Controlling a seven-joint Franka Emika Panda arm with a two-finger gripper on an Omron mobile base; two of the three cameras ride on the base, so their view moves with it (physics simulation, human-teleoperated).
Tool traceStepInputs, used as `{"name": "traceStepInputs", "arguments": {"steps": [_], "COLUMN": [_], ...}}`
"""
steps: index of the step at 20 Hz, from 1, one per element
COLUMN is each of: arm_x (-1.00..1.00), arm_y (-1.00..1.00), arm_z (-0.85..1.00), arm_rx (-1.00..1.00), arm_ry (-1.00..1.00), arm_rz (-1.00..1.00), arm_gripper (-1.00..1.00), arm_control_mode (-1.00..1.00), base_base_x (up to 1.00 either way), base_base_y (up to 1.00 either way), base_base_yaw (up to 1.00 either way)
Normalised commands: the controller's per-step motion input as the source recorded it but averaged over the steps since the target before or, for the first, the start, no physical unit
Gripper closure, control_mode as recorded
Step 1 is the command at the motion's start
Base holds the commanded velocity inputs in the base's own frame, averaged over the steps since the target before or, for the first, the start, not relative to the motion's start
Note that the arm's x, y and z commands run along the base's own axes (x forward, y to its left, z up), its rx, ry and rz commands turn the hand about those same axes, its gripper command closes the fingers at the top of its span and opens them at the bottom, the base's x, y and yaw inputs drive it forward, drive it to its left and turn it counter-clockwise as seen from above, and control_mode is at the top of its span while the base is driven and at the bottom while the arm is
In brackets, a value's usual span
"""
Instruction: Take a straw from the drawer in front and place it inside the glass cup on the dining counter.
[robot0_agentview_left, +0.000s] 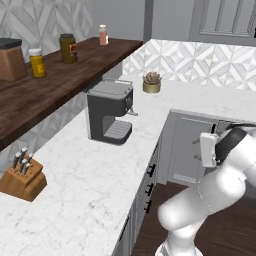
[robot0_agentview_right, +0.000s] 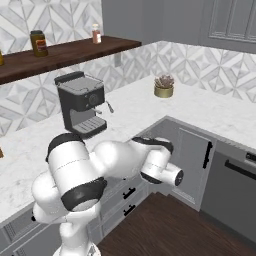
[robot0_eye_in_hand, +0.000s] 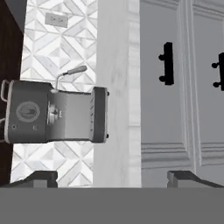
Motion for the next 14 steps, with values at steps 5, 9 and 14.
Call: {"name": "traceStepInputs", "arguments": {"steps": [5, 9, 14], "arm_x": [0.58, 0.76, 0.73], "arm_y": [0.20, 0.06, 0.00], "arm_z": [-0.59, -0.42, -0.45], "arm_rx": [-0.02, 0.00, 0.00], "arm_ry": [-0.25, -0.12, 0.00], "arm_rz": [0.00, 0.00, 0.08], "arm_gripper": [-1.00, -1.00, -1.00], "arm_control_mode": [-1.00, -1.00, -1.00], "base_base_x": [0.00, 0.00, 0.00], "base_base_y": [0.00, 0.00, 0.00], "base_base_yaw": [0.00, 0.00, 0.00]}}
